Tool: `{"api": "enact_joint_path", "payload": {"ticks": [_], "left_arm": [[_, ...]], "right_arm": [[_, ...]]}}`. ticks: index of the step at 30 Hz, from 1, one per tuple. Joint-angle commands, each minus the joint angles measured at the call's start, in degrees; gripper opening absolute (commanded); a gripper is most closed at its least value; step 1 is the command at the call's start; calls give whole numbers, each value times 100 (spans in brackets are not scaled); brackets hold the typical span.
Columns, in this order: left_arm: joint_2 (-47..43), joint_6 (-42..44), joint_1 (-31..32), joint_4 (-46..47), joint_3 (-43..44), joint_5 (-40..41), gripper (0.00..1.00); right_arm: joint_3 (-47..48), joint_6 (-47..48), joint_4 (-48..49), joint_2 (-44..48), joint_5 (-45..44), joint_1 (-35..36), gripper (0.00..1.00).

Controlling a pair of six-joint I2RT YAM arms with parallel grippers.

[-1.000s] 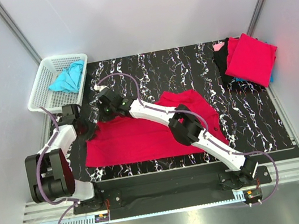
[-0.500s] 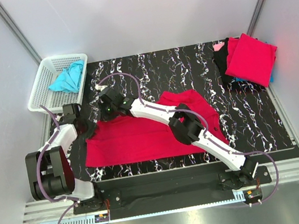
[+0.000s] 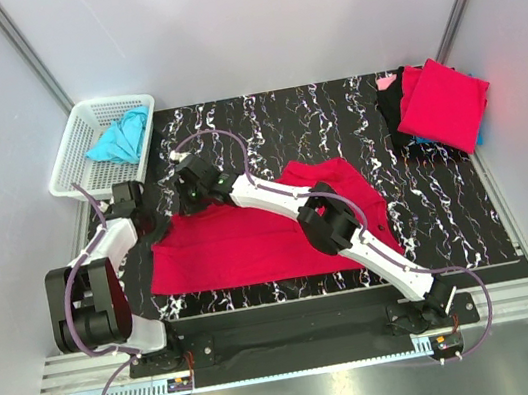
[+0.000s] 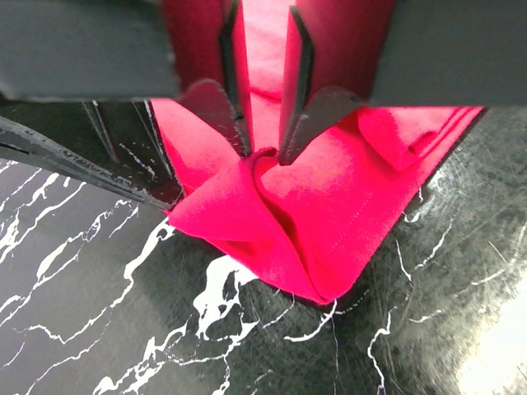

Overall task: Fold and stack the t-shirts
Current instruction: Fold the tshirt

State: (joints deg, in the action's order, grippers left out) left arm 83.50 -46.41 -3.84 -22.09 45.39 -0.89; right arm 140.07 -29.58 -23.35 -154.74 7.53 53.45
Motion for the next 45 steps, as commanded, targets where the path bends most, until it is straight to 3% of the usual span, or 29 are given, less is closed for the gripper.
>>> {"api": "enact_joint_path", "payload": {"ticks": [1, 6, 11, 15, 19, 22, 30, 45], "left_arm": [[-10, 80, 41, 293, 260, 299, 20], [34, 89, 85, 319, 313, 343, 0], [-18, 89, 155, 310, 313, 378, 0], [-203, 62, 251, 275, 339, 370, 0], [-352, 97, 287, 179, 453, 396, 0], [-422, 97, 304, 135, 506, 361, 0], [-730, 106, 357, -155, 585, 326, 0], [-1485, 141, 480, -727, 550, 185, 0]], "right_arm": [[-41, 84, 182, 242, 144, -54, 0], [-138, 102, 173, 312, 135, -45, 0], [-252, 137, 173, 400, 135, -54, 0], [-593, 181, 68, 681, -276, -54, 42], [-1305, 356, 77, 1287, -1208, -45, 61], [-1771, 593, 68, 1744, -1806, -80, 68], [-3239, 506, -20, 3027, -2695, -475, 72], [-4919, -38, -864, 4065, -2766, -2153, 67]]}}
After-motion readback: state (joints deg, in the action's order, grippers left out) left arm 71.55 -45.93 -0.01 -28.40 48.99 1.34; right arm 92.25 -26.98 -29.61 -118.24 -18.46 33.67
